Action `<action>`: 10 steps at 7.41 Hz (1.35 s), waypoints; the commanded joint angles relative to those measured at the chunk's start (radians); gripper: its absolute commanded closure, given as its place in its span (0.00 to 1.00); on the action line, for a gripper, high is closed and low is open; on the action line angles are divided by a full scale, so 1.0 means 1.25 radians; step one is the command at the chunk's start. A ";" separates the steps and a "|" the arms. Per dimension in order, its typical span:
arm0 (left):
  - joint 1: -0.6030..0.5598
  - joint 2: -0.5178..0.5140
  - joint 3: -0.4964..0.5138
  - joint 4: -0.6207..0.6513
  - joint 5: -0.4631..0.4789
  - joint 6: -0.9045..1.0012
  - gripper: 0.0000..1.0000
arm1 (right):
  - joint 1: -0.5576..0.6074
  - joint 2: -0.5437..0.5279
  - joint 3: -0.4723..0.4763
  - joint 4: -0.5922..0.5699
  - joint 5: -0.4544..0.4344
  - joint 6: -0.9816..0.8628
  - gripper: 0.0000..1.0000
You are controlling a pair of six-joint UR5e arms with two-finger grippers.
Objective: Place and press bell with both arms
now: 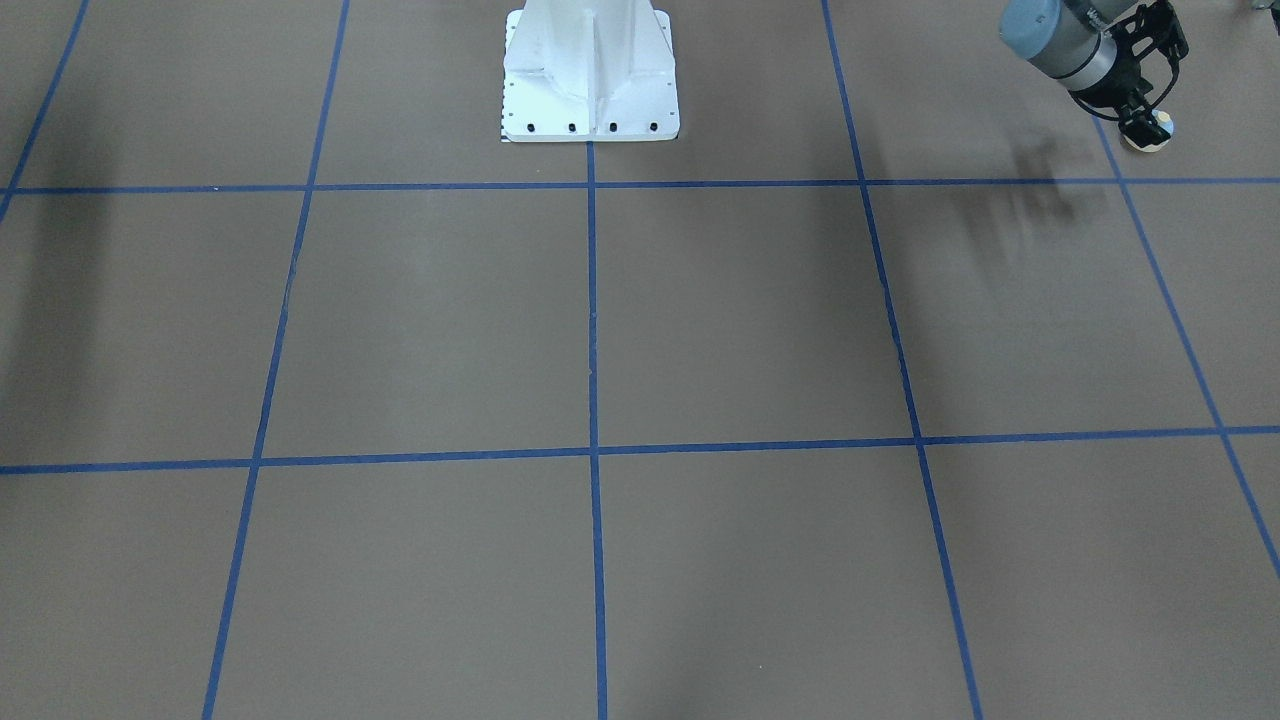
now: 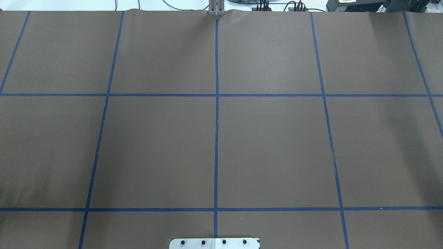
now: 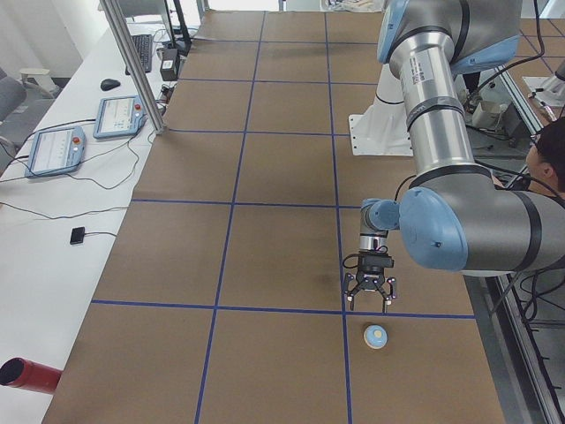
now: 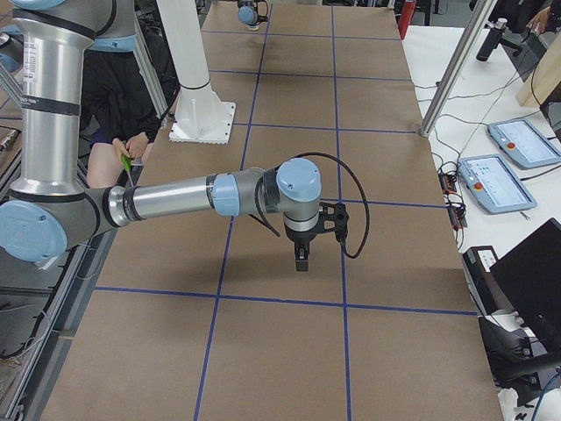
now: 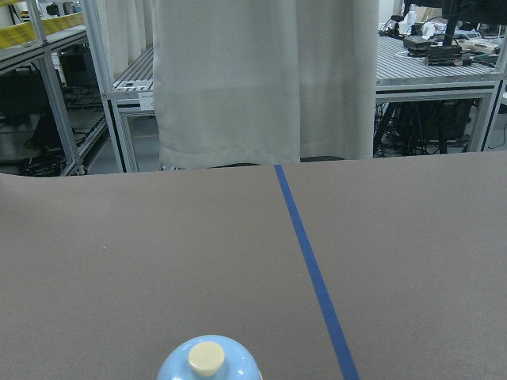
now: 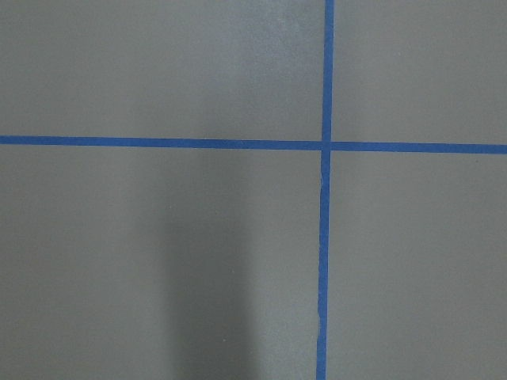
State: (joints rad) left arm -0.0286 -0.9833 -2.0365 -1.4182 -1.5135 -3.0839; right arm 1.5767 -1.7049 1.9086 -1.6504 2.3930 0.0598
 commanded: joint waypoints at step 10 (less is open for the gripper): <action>0.081 -0.029 0.128 -0.080 -0.031 -0.054 0.00 | 0.000 -0.006 0.014 0.000 0.000 0.003 0.00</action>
State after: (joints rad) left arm 0.0690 -1.0104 -1.8882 -1.5168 -1.5515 -3.1499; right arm 1.5769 -1.7113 1.9264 -1.6506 2.3930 0.0629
